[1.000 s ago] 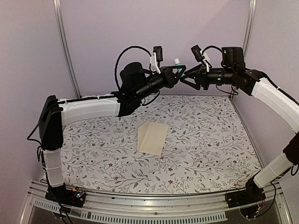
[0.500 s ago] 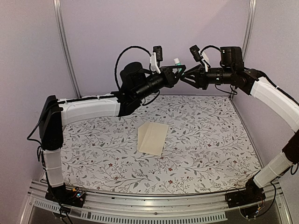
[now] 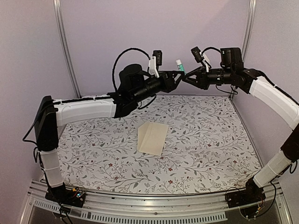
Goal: Place the letter into the envelope and seal it
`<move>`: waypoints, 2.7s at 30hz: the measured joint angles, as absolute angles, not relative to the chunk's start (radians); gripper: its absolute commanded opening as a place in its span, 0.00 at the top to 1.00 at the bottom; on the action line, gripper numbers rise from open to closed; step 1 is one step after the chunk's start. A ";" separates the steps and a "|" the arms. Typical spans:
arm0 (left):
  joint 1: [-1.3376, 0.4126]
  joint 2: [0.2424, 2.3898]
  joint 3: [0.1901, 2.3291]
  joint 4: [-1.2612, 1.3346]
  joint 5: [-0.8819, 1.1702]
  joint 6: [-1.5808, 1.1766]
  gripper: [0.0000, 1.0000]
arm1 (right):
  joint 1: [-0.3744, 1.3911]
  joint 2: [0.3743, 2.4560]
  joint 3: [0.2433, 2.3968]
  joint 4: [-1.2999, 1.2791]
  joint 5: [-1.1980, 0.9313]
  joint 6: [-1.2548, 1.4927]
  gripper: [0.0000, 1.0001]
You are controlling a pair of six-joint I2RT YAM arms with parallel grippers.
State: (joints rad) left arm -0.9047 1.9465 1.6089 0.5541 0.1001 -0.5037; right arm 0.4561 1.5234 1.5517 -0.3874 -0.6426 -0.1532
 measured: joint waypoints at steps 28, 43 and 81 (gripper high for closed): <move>-1.014 1.618 1.428 -0.226 -0.162 0.797 0.47 | 0.494 1.849 1.716 -1.154 -0.815 -0.571 0.94; -1.067 1.750 1.459 -0.304 -0.179 1.065 0.49 | 0.530 1.863 1.716 -1.209 -0.823 -0.593 0.93; -1.019 1.825 1.452 -0.082 -0.067 0.520 0.91 | 0.368 1.556 1.665 -0.891 -0.870 -0.609 0.38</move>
State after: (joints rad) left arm -1.0187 1.8252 1.4517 -0.0822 -0.0666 0.5198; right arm 0.3679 1.5562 1.6646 -0.8906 -0.8700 -0.6094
